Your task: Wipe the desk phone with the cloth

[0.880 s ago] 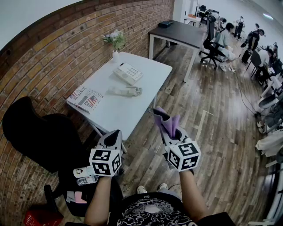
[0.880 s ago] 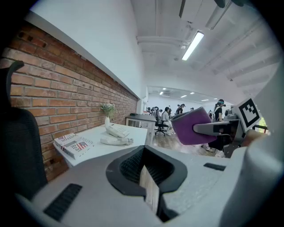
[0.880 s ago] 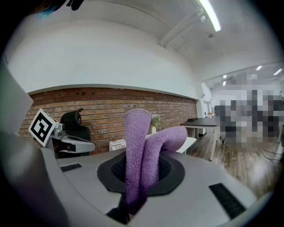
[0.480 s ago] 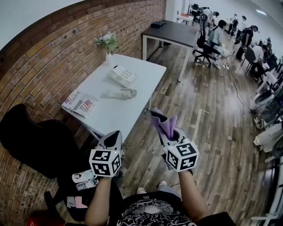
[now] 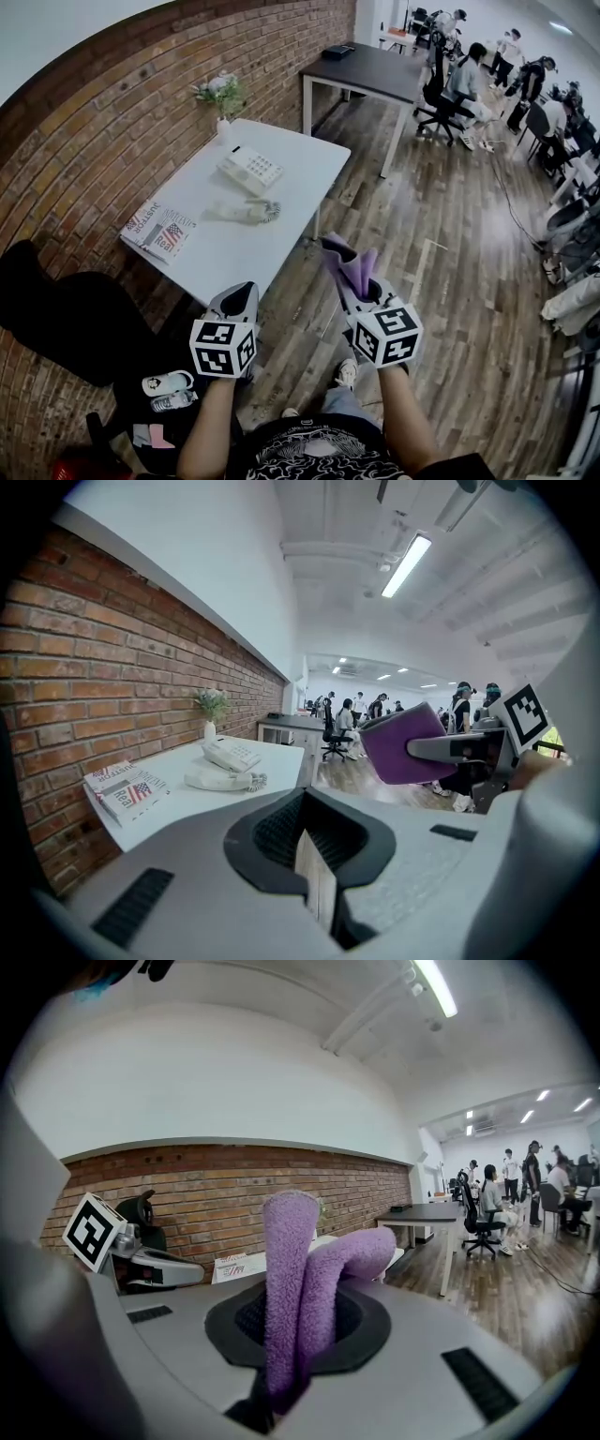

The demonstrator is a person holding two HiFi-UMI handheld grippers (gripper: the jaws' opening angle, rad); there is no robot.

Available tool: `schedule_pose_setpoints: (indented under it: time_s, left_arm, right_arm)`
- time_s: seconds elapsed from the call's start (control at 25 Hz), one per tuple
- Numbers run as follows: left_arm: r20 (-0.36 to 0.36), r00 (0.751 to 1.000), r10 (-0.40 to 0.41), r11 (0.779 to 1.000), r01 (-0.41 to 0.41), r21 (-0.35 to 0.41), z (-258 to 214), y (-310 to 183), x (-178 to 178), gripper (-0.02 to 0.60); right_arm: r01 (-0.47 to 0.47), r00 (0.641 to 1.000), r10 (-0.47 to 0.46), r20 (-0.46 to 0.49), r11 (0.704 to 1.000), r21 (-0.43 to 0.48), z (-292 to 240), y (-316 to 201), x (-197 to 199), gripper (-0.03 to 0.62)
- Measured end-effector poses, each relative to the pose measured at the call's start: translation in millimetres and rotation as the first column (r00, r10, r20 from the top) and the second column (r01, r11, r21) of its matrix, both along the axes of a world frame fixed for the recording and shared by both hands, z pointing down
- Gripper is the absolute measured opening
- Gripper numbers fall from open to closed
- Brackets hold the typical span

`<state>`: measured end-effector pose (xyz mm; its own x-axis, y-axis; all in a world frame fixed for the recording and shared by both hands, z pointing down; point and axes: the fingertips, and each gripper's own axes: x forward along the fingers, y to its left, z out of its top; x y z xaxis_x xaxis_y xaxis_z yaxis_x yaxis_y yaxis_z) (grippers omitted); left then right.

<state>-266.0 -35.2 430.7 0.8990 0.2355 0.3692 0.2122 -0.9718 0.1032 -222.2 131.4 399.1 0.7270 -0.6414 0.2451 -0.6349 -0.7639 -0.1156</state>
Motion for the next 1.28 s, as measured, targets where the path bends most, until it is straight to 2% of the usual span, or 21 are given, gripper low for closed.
schedule_pose_setpoints:
  time_s: [0.44,0.64,0.88,1.28]
  left_arm:
    - [0.001,0.996,-0.091,0.995,0.091,0.037,-10.6,49.5,101.5,0.006]
    - [0.007,0.991,-0.133,0.990,0.133,0.047,-11.8,71.9,136.9,0.006]
    - [0.005,0.986,-0.167,0.984,0.166,0.061,-13.1,92.7,165.0,0.006]
    - [0.020,0.981,-0.195,0.979,0.193,0.066,-3.6,93.2,195.8,0.006]
  right_arm:
    - [0.091,0.996,-0.091,0.011,0.996,0.021,-3.7,49.5,117.5,0.048]
    - [0.137,0.990,-0.138,0.015,0.990,0.027,-4.0,69.5,159.7,0.048]
    - [0.170,0.985,-0.171,0.023,0.985,0.031,0.0,90.8,194.3,0.048]
    - [0.202,0.978,-0.203,0.037,0.979,0.034,9.5,91.7,228.0,0.048]
